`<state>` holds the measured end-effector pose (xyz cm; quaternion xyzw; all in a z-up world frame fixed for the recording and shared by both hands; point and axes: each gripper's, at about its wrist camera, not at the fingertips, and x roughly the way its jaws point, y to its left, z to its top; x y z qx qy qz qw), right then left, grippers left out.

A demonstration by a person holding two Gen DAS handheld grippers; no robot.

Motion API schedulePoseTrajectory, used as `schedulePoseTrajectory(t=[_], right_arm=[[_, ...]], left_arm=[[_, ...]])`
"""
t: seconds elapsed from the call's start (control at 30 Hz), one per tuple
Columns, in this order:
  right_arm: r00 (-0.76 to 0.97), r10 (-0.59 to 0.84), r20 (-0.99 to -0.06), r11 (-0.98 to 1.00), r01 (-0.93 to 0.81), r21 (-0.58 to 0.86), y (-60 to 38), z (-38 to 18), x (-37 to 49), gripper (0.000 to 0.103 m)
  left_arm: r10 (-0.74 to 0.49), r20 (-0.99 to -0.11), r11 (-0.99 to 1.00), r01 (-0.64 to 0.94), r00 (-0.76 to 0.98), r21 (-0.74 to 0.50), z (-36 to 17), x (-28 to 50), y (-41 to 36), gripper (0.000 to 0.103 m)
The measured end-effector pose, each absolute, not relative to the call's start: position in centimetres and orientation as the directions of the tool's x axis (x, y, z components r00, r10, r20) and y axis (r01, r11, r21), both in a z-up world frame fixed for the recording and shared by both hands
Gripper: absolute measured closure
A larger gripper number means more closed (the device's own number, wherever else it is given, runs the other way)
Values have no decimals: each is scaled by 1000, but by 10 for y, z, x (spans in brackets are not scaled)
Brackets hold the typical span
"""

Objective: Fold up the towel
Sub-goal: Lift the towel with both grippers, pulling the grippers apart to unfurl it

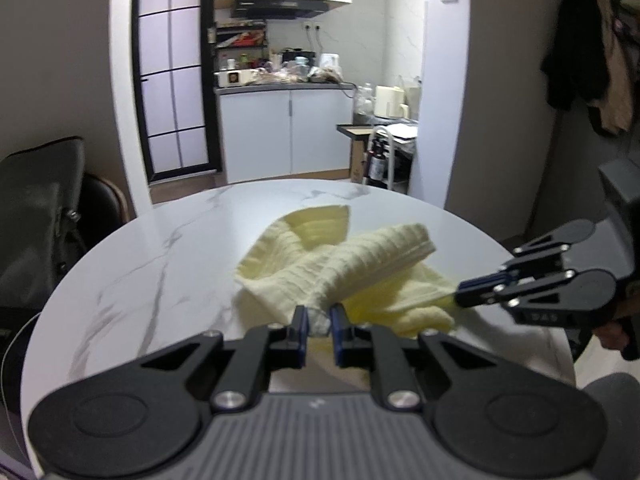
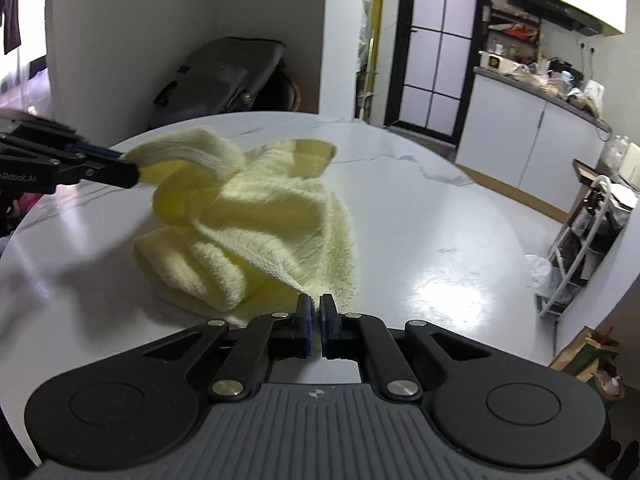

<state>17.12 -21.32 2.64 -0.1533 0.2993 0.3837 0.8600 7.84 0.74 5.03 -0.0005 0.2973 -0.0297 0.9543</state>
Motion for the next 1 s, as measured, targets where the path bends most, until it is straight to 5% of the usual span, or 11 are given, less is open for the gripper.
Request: schedulePoseTrajectory(t=[1.0], right_arm=[[734,555,-391,732,-654,-190,-234,132,154,98]], left_arm=[[120,-438,993,-117,891,33,127,28,54,91]])
